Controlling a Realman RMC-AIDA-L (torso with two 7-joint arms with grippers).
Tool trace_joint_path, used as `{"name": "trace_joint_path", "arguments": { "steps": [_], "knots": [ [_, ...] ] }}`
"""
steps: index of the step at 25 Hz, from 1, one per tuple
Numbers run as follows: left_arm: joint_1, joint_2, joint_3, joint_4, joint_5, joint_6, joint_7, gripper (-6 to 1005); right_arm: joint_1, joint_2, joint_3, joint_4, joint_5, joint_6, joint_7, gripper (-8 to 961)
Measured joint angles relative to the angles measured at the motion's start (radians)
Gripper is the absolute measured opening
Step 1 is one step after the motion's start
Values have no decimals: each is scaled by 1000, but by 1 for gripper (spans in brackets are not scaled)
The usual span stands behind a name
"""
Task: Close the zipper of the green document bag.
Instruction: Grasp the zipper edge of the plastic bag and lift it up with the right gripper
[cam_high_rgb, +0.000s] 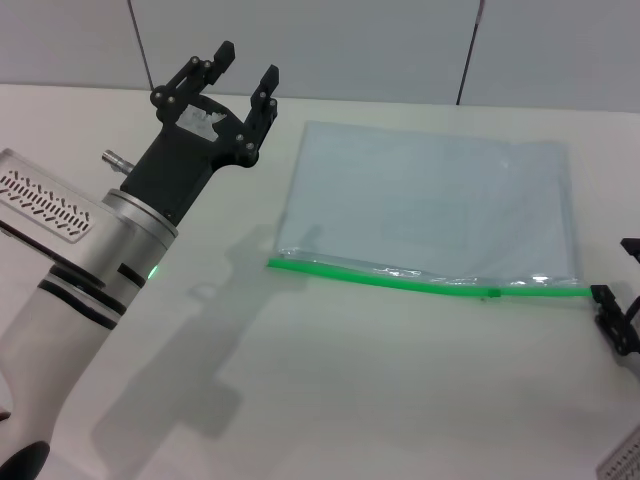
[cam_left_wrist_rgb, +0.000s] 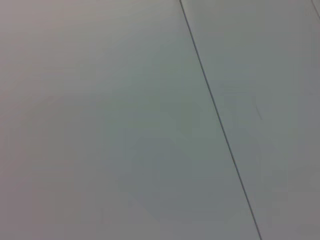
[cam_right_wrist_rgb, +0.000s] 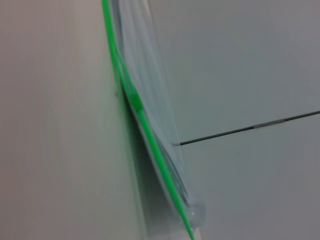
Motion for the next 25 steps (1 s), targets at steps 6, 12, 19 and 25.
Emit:
{"name": "trace_joint_path", "arguments": {
  "steps": [6,12,19,25],
  "knots": [
    [0,0,0,0,0,0,-1,495,0,0,-17,-51,-5,11,-47,732],
    [-1,0,0,0,0,0,-1,496,24,-2,-36,-87,-2,35,-102,721],
    [-5,0,2,-2,0,0,-1,496,74,-3,-35,-88,-2,95,-111,708],
    [-6,0,2,-4,0,0,-1,495,100,-2,-25,-98,0,142,-156,698]
  ]
}}
